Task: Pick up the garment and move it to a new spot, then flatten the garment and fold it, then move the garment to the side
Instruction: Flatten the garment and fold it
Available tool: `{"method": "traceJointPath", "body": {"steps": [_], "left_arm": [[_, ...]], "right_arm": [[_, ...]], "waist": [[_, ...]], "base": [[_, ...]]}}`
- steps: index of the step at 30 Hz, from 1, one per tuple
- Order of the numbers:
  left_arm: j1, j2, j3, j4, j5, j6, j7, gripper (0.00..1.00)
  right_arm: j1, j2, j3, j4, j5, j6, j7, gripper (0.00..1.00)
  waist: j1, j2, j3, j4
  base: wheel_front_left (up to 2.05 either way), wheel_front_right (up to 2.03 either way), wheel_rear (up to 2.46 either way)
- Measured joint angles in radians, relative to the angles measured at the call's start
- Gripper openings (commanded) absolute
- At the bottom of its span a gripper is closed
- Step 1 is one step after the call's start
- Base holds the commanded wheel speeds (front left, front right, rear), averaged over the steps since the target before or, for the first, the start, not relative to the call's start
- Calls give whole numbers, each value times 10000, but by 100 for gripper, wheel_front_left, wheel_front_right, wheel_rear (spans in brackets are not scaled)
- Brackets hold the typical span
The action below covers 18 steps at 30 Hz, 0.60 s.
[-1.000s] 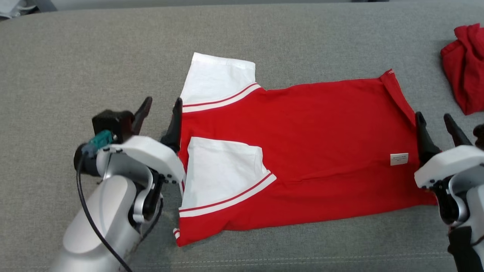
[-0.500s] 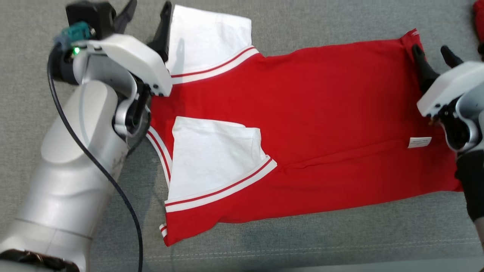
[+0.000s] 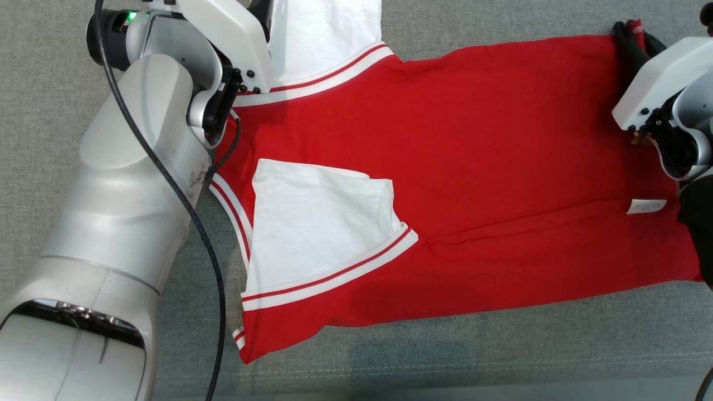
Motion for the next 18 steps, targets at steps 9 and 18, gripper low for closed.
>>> {"method": "traceJointPath", "body": {"steps": [9, 18], "left_arm": [[-927, -265, -393, 2224, 10, -230, 545, 100], [-1316, -236, -500, 2886, 31, -161, 543, 45]], "right_arm": [[-398, -201, 1615, 155, 926, 0, -314, 0], [-550, -215, 2201, 155, 1304, 0, -443, 0]], "waist": [[0, 0, 183, -435], [0, 1, 301, -816]], "base": [[0, 0, 0], [0, 0, 0]]}}
